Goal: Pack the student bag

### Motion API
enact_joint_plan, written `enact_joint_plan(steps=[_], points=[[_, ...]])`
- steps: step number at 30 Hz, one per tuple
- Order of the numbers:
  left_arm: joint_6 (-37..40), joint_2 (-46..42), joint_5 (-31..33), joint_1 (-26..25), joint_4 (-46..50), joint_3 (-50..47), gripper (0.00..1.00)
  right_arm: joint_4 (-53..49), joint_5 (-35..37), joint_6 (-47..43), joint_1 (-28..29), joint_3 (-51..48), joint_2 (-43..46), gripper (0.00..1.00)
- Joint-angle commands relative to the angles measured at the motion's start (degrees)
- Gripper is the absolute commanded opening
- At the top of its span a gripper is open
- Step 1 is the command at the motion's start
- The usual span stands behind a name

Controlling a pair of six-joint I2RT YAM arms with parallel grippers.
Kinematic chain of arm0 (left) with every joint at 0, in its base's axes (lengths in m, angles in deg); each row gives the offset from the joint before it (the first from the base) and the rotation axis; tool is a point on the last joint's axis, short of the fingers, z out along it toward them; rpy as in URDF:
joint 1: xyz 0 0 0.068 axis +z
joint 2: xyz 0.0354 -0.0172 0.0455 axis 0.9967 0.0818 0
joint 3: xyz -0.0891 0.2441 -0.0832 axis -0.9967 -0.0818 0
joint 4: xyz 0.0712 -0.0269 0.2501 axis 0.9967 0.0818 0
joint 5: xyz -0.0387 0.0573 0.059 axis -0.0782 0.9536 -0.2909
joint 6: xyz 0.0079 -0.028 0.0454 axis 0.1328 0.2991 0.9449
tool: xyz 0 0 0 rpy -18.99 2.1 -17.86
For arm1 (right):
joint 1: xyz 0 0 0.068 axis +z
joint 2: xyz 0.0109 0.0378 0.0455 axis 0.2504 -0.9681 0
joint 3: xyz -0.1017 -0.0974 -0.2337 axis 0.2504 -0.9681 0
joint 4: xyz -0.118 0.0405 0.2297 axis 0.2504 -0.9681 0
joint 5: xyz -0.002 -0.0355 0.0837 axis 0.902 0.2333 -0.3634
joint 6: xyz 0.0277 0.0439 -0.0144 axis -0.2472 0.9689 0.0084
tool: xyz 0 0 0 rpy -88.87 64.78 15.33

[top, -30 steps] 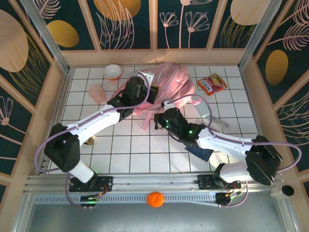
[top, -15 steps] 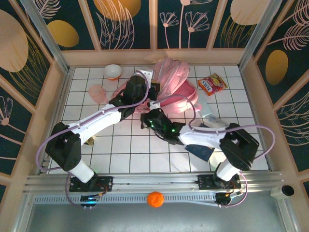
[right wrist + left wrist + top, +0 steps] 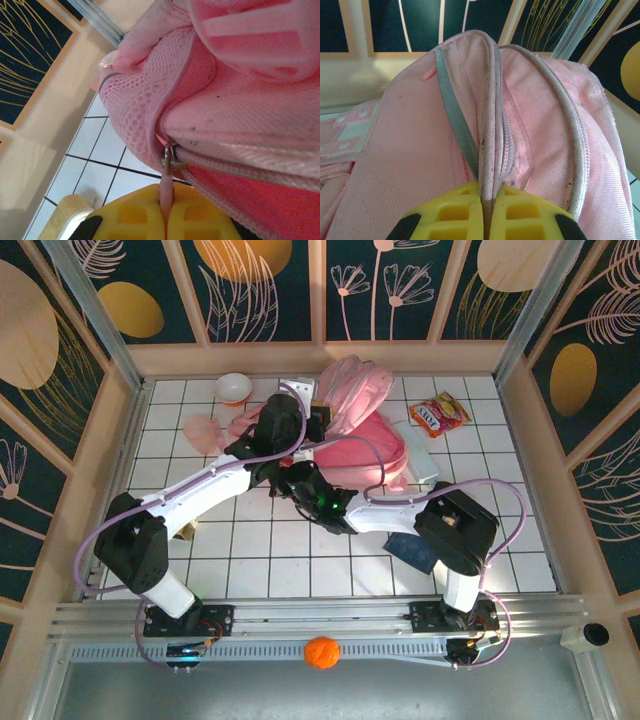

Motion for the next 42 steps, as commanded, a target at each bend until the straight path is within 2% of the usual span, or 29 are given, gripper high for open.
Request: enact_joint_plan(steps=[1, 3, 4, 6, 9, 13, 20, 24, 27, 31, 33, 38, 42], points=[[0.78, -3.3, 1.17, -1.51, -9.96, 2.11, 0.0, 4.64, -2.54, 2.16, 0.82, 0.2, 2.54, 0.0], [2.77, -3.52, 1.78, -1.51, -9.22, 1.73, 0.0, 4.31, -3.53, 2.18, 1.03, -1.21, 4.98, 0.04], [3.88, -3.68, 2.12, -1.52, -8.97, 1.4, 0.0, 3.93, -3.99, 2.18, 1.16, -2.18, 6.54, 0.1], [5.39, -4.22, 3.16, -1.42, -9.0, 0.23, 0.0, 2.81, -5.32, 1.87, 1.58, -3.94, 9.85, 0.3], [6.01, -4.96, 5.05, -1.27, -9.04, -1.41, 0.0, 1.26, -7.92, 0.96, 2.02, -6.85, 14.94, 0.46], [6.62, -5.74, 6.04, -1.17, -9.36, -3.51, 0.0, -2.55, -8.92, 1.44, 2.39, -11.68, 22.98, 0.53], [8.71, -7.16, 5.45, -1.06, -10.83, -7.31, 0.0, -24.23, -9.42, 1.19, 0.28, -10.83, 37.1, 0.58], [9.94, -7.73, 4.5, -1.05, -10.75, -8.49, 0.0, -33.88, -15.33, 0.65, -7.45, -8.06, 41.81, 0.64], [10.78, -8.43, 3.51, -1.03, -10.7, -9.45, 0.0, -35.53, -25.47, 0.82, -16.31, -7.61, 44.31, 0.67], [12.04, -9.5, 1.5, -1.08, -11.32, -11.13, 0.0, -36.72, -33.18, -0.17, -26.55, -6.16, 45.24, 0.72], [13.5, -10.06, -0.09, -1.03, -12.09, -12.22, 0.0, -38.13, -36.22, -1.29, -31.51, -4.96, 44.61, 0.79], [19.13, -11.1, -3.63, -1.08, -14.04, -14.67, 0.0, -37.2, -48.22, -0.92, -41.23, -2.04, 39.76, 0.83], [22.96, -11.97, -7.45, -1.07, -14.91, -17.5, 0.0, -33.89, -53.7, 3.47, -44.58, -0.57, 34.51, 0.88]])
